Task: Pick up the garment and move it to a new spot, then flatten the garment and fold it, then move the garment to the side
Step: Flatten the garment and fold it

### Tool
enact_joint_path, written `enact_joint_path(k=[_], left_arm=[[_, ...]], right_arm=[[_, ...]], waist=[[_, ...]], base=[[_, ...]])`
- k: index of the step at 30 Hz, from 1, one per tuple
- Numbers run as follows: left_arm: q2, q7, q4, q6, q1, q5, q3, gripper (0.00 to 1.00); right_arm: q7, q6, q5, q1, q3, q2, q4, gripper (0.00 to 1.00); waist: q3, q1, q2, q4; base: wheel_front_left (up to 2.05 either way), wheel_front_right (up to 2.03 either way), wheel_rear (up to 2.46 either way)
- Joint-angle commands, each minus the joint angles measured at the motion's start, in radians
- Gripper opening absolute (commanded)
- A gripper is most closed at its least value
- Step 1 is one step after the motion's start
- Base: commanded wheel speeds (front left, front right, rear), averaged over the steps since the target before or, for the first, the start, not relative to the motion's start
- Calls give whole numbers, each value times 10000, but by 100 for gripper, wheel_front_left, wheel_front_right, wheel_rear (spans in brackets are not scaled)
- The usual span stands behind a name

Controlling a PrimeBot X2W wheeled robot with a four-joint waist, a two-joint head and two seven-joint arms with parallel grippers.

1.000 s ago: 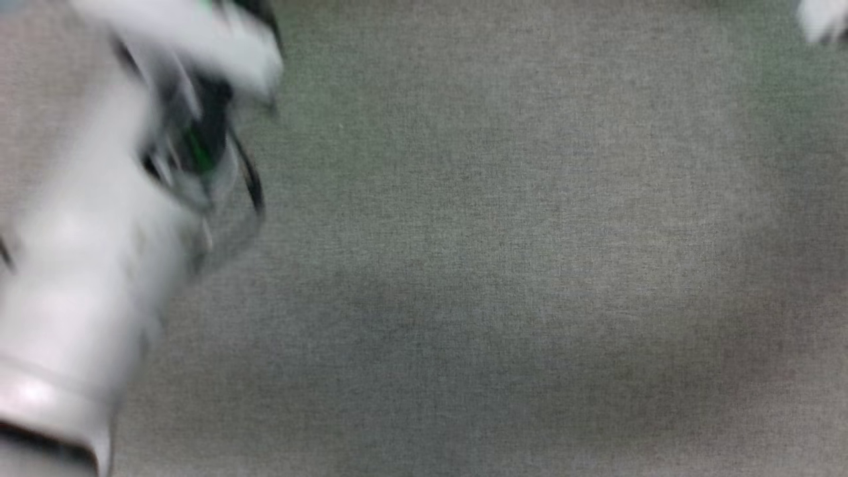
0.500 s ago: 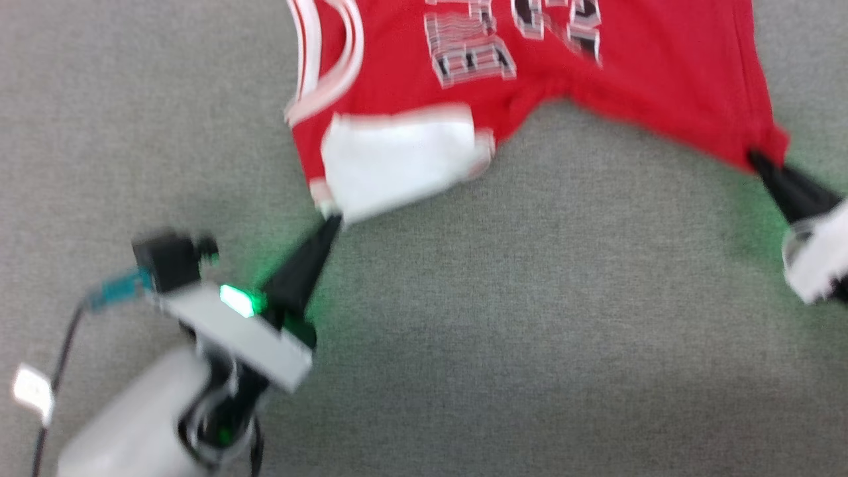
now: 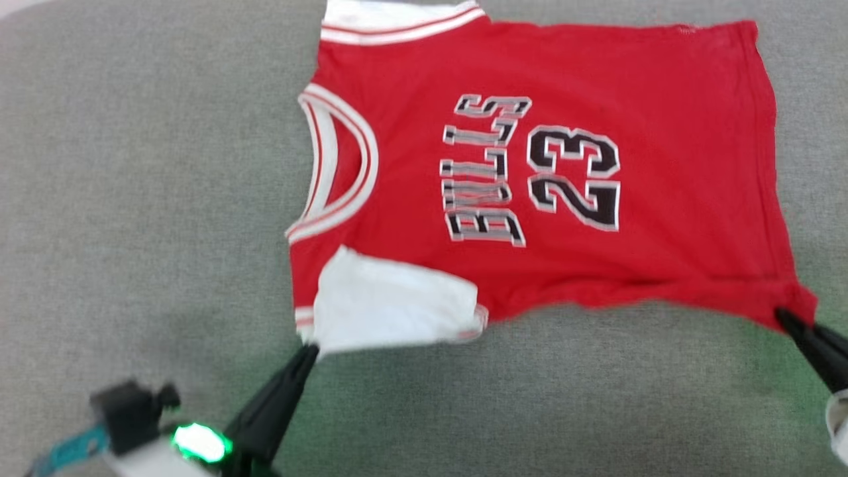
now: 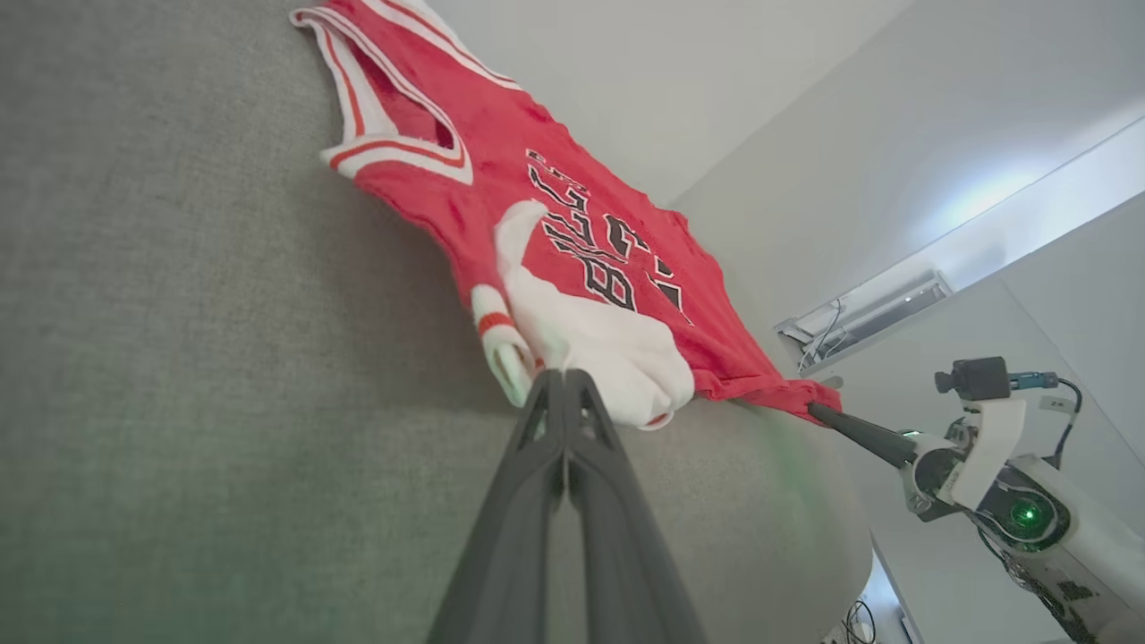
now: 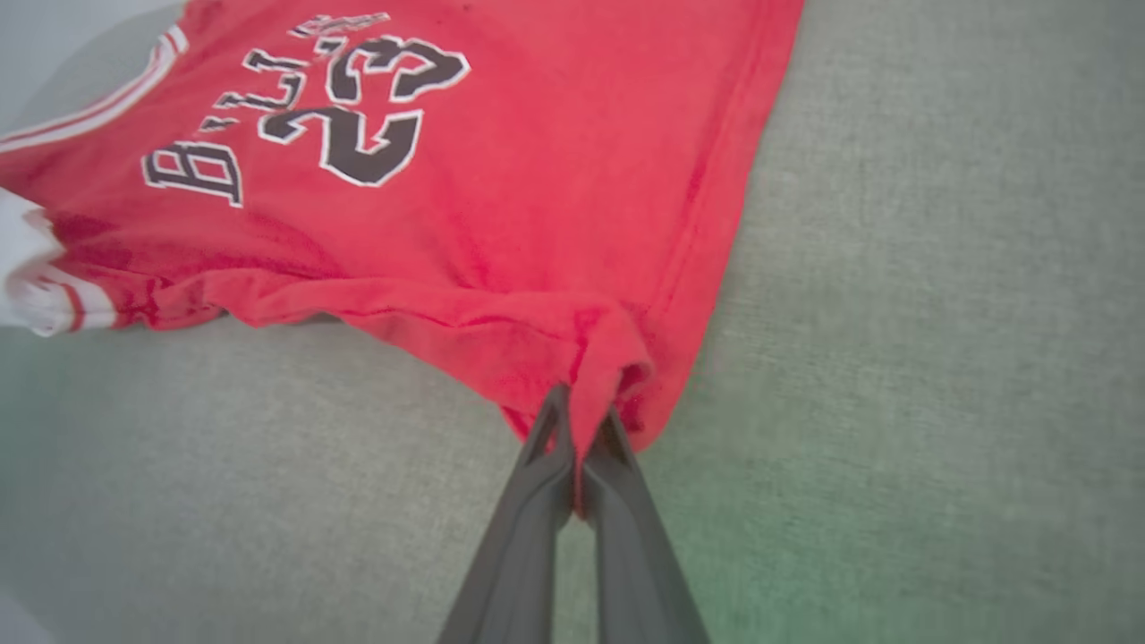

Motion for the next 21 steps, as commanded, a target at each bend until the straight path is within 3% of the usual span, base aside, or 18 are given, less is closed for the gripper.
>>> enact_joint_path(k=[1,6,9,14,21], left_arm=[[64,6,-486,147,616,140,223,0],[280,7,-1708,381,1859,417,777,0],[412,15,-2042,368,1826,525,876,0],[341,403,-2039,134,585,432,970,0],[-130,990,-1012,-171,-2171,-224,1260,0]], right_arm=[[347,-16,-278,685,-612,312,-580,0],[1401,-16,-925,2069,-1907,1248,-2305,0],[1909,-16,-1211,2271,-2352,1723,-2902,0],[2529,-16,-1363,1528,-2305,2059,-3145,0],[2939,-16,-1124,-603,-2078,2171,-2131,0]], waist=[[36,0,-1,-69],[185,0,-1,-141],[257,0,-1,-153],[361,0,-1,-171],[513,0,-1,-290]], base=[[0,0,0],[0,0,0],[0,0,0],[0,0,0],[0,0,0]])
